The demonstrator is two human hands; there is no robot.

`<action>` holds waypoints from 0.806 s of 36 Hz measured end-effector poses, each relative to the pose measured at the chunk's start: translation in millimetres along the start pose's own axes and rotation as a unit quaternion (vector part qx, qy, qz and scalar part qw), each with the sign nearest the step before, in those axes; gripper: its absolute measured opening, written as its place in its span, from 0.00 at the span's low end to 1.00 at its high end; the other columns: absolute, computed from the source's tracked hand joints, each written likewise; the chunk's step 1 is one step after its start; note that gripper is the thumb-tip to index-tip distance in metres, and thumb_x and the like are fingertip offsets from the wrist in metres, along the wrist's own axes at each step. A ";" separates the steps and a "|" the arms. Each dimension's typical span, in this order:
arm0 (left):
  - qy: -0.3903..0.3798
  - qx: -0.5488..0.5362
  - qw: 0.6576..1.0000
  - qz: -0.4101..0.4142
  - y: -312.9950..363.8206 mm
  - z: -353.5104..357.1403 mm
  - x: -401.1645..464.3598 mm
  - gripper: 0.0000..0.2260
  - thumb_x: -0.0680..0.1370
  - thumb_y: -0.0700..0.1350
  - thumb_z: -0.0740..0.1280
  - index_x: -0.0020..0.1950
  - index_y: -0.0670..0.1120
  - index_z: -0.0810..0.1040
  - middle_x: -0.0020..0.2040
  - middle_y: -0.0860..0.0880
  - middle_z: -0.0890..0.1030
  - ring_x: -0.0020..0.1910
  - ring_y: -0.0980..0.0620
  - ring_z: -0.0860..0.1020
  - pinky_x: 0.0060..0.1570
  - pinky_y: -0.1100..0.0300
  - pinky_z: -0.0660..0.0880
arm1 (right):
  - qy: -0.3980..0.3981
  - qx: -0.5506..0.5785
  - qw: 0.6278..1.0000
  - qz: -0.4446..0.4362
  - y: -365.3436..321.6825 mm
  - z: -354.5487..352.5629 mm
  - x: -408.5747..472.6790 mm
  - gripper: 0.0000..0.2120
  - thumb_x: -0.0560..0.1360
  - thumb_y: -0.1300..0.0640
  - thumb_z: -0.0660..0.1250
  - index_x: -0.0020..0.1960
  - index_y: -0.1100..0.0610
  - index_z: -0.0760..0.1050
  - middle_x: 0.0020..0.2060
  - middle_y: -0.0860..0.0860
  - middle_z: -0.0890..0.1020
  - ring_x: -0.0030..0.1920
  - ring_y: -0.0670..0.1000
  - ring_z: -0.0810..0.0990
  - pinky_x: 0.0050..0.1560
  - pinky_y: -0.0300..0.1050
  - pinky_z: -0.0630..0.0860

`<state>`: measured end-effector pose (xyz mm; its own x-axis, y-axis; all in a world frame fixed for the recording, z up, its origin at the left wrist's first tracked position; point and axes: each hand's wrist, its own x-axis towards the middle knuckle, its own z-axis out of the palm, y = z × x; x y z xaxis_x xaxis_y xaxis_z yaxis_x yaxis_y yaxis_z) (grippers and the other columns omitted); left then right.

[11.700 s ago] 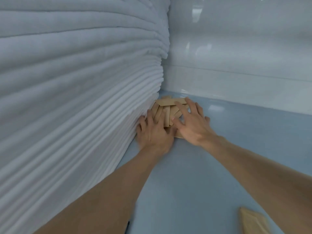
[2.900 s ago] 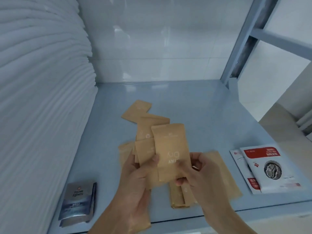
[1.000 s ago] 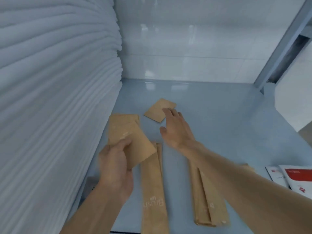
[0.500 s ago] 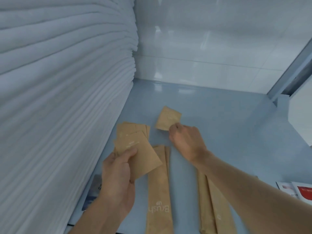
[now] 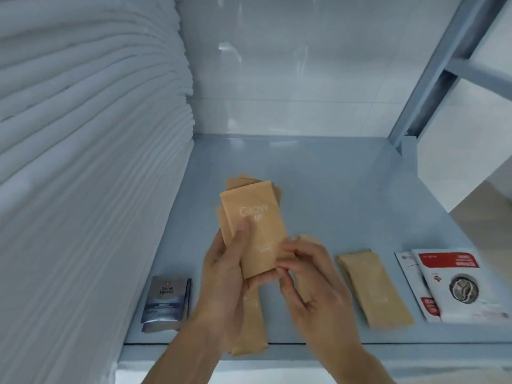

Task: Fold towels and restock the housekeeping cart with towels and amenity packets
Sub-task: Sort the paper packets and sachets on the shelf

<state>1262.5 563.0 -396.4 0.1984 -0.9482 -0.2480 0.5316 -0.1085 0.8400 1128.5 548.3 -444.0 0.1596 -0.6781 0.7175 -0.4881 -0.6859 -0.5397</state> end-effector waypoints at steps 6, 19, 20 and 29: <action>-0.042 -0.015 0.999 0.015 -18.1 7.5 -35.6 0.14 0.78 0.41 0.67 0.64 0.45 0.78 0.57 0.43 0.85 0.53 0.41 0.85 0.40 0.50 0.83 | 0.041 0.128 0.959 0.249 -36.1 -40.3 -7.4 0.15 0.74 0.47 0.72 0.58 0.48 0.75 0.54 0.42 0.75 0.47 0.47 0.81 0.46 0.38 0.79; -0.026 0.022 0.998 -0.061 -28.1 40.5 -103.2 0.10 0.80 0.46 0.68 0.59 0.47 0.82 0.55 0.43 0.85 0.50 0.39 0.85 0.39 0.47 0.83 | 0.003 0.191 0.874 0.447 -61.4 -112.8 -33.3 0.03 0.76 0.59 0.72 0.49 0.58 0.82 0.34 0.57 0.81 0.28 0.47 0.75 0.32 0.37 0.73; -0.024 0.025 0.997 -0.070 -27.6 42.1 -104.8 0.10 0.81 0.45 0.67 0.61 0.45 0.80 0.56 0.43 0.85 0.50 0.39 0.85 0.40 0.48 0.83 | 0.004 0.195 0.868 0.457 -61.5 -116.5 -34.1 0.03 0.77 0.60 0.71 0.48 0.60 0.82 0.33 0.56 0.81 0.28 0.47 0.75 0.32 0.36 0.73; 0.049 0.030 0.992 -0.114 -28.1 54.4 -114.9 0.11 0.82 0.40 0.64 0.64 0.42 0.76 0.58 0.44 0.84 0.48 0.44 0.85 0.41 0.48 0.84 | 0.010 0.189 0.827 0.529 -44.1 -139.2 -43.1 0.05 0.78 0.60 0.69 0.44 0.59 0.82 0.30 0.50 0.80 0.26 0.49 0.75 0.33 0.41 0.74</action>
<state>1180.0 658.8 -365.2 0.1586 -0.8635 -0.4788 0.5226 -0.3380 0.7827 1023.7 644.5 -389.8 -0.2012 -0.9500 -0.2387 -0.0422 0.2519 -0.9668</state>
